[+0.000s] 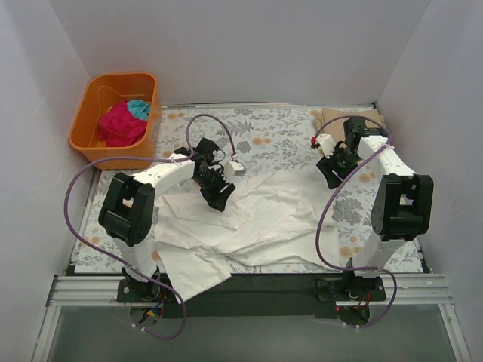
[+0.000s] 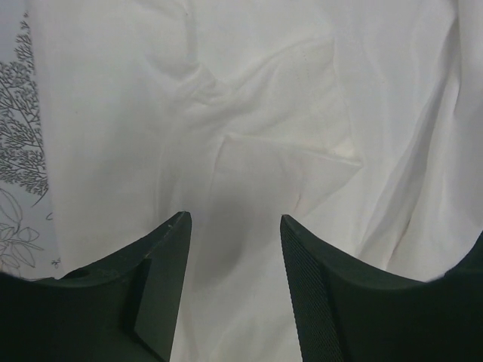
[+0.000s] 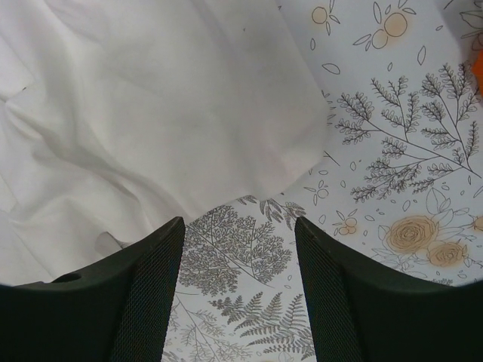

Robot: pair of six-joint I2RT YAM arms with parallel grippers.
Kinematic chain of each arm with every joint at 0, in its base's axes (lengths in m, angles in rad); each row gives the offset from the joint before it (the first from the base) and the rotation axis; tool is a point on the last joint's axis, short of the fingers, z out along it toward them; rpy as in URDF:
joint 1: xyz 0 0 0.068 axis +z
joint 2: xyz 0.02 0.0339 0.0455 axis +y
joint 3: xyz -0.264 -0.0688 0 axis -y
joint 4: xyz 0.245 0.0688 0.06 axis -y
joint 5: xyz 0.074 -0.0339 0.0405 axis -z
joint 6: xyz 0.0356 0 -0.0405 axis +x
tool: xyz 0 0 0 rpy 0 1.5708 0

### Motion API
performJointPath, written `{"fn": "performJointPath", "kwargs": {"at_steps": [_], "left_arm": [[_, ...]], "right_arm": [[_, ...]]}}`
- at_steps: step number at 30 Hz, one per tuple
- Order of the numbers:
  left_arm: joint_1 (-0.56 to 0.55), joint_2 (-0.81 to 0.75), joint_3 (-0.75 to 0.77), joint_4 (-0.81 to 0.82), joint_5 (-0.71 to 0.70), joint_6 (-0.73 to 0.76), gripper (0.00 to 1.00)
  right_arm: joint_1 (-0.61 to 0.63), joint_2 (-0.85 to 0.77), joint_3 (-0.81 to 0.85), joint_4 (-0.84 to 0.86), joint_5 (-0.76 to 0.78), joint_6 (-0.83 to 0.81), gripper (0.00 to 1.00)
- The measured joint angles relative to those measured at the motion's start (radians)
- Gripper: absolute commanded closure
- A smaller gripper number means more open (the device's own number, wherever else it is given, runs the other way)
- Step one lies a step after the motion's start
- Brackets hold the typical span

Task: Fold and stack the t-shirts
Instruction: Flatten the tshirt out

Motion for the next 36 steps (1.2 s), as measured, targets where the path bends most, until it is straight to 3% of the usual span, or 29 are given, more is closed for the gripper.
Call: {"fn": "performJointPath", "kwargs": {"at_steps": [10,12,16,26,30,36], "left_arm": [[0.001,0.008,-0.072,-0.061,-0.023,-0.012,0.53],[-0.001,0.007,-0.080,-0.072,-0.023,-0.017,0.63],[-0.004,-0.005,-0.093,-0.087,-0.007,-0.010,0.66],[-0.087,-0.289,-0.163,-0.106,0.060,0.058,0.72],[-0.123,-0.271,-0.190,-0.109,0.061,0.065,0.62],[-0.121,-0.215,-0.156,-0.050,0.032,-0.027,0.62]], "right_arm": [[-0.010,0.000,0.000,-0.001,0.002,-0.002,0.43],[-0.010,0.000,0.000,-0.001,0.002,-0.003,0.43],[-0.010,0.000,0.000,-0.002,0.002,-0.003,0.43],[-0.010,-0.003,-0.003,-0.004,0.006,-0.009,0.44],[-0.010,-0.003,-0.003,-0.004,0.006,-0.013,0.44],[-0.010,-0.003,-0.003,-0.004,0.005,-0.019,0.44]]}}
